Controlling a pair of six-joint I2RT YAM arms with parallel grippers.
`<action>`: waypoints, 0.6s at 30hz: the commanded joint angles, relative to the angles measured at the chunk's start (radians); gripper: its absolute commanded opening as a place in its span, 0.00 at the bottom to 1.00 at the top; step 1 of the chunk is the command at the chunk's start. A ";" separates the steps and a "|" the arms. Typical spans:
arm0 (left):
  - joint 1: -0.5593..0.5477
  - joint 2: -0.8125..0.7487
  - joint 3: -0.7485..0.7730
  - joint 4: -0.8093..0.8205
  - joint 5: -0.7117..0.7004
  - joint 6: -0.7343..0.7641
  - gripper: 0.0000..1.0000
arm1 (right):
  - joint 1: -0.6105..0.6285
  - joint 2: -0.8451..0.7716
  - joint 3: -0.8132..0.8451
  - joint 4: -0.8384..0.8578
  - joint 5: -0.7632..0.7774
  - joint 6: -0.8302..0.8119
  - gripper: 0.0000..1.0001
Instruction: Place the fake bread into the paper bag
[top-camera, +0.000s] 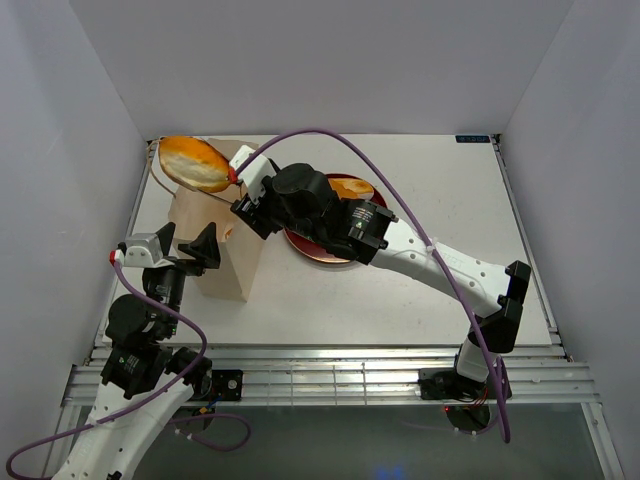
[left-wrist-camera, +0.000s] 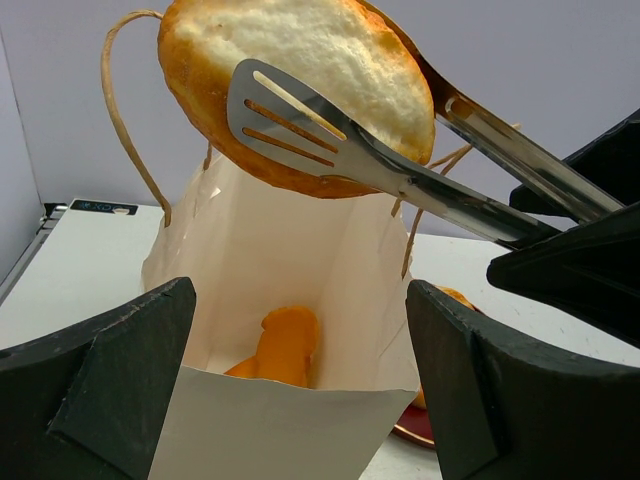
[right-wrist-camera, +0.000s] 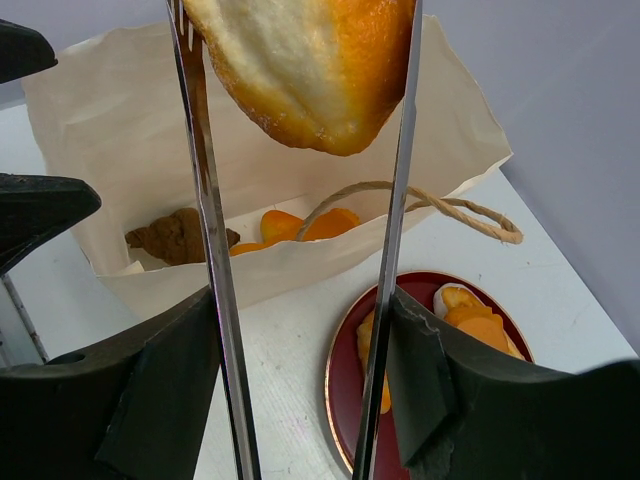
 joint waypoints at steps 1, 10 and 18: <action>-0.004 0.014 -0.007 0.007 0.016 0.004 0.97 | 0.002 -0.049 0.015 0.073 0.022 -0.004 0.65; -0.004 0.016 -0.007 0.007 0.016 0.004 0.97 | 0.002 -0.054 0.008 0.077 0.027 -0.016 0.67; -0.004 0.016 -0.007 0.005 0.016 0.005 0.97 | 0.003 -0.056 0.015 0.074 0.033 -0.027 0.69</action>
